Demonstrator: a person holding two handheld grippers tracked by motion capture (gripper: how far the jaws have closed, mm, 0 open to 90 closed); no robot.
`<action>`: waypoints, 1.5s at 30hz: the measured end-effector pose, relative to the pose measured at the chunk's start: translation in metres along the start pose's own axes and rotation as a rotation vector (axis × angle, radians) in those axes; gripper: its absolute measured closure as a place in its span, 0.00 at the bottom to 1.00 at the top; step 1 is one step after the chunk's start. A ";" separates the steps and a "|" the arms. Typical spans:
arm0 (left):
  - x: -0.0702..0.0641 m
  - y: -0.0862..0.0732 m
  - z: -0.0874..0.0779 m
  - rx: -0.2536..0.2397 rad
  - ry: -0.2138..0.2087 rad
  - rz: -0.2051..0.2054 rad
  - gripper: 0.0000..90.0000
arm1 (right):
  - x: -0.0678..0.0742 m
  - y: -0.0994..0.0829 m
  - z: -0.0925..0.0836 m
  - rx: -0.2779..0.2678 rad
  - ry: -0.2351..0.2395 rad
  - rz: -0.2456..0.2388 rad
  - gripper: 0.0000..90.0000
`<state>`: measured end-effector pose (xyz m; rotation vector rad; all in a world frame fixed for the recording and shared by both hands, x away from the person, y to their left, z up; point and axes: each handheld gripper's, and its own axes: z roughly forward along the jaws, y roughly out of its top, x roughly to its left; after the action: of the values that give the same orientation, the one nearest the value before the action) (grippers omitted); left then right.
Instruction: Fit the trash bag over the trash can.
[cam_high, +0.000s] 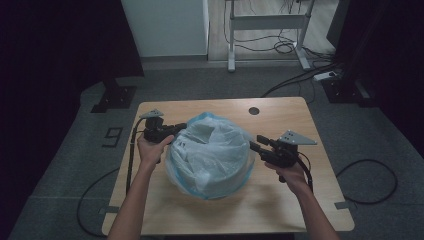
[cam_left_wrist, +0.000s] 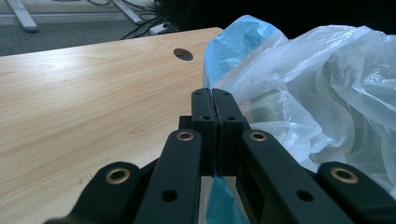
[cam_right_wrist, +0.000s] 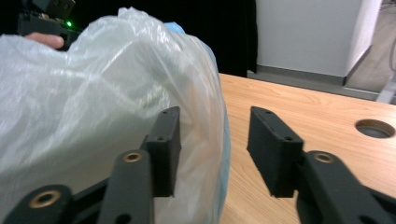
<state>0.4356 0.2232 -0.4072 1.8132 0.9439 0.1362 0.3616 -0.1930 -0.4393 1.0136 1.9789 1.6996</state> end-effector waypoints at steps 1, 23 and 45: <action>0.000 0.000 0.000 0.000 0.000 0.000 0.98 | -0.001 0.001 0.002 0.003 0.006 0.000 0.68; 0.000 -0.010 0.007 0.080 0.072 0.012 0.99 | -0.001 -0.025 0.046 0.208 -0.141 0.065 0.99; 0.003 -0.023 -0.005 0.010 0.107 -0.005 0.69 | 0.000 -0.032 0.031 0.150 -0.214 0.110 0.65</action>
<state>0.4228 0.2320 -0.4246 1.8269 1.0259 0.2272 0.3732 -0.1719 -0.4772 1.3200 1.9646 1.4431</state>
